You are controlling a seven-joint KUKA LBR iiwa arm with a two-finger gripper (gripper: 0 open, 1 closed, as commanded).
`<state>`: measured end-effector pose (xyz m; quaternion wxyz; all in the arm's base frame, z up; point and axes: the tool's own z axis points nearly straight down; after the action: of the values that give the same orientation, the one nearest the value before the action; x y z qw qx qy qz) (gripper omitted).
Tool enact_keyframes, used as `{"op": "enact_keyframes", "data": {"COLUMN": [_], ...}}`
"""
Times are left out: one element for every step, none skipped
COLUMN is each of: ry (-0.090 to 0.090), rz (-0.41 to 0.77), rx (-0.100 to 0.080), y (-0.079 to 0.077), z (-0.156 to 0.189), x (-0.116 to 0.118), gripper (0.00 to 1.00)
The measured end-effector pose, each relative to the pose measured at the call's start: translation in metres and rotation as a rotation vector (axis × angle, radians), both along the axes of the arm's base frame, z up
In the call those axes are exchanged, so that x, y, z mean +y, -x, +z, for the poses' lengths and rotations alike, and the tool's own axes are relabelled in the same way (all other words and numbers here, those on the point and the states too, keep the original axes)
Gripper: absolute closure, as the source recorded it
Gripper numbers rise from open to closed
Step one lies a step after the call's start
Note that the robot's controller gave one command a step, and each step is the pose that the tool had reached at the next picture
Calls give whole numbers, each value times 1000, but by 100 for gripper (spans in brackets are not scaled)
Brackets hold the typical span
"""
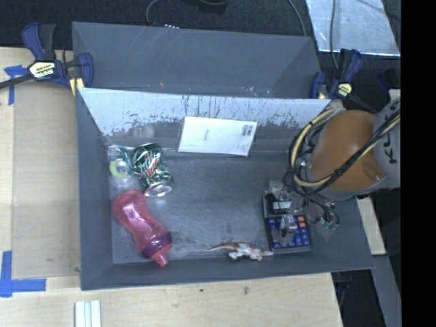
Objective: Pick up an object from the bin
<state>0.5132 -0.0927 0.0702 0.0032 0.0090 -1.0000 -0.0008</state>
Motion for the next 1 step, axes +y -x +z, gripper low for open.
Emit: {"op": "enact_keyframes", "data": {"ry": [-7], "rz": [1], "rx": [7], "y": [-5], "z": [0], "x": [-7], "gripper": [100]}}
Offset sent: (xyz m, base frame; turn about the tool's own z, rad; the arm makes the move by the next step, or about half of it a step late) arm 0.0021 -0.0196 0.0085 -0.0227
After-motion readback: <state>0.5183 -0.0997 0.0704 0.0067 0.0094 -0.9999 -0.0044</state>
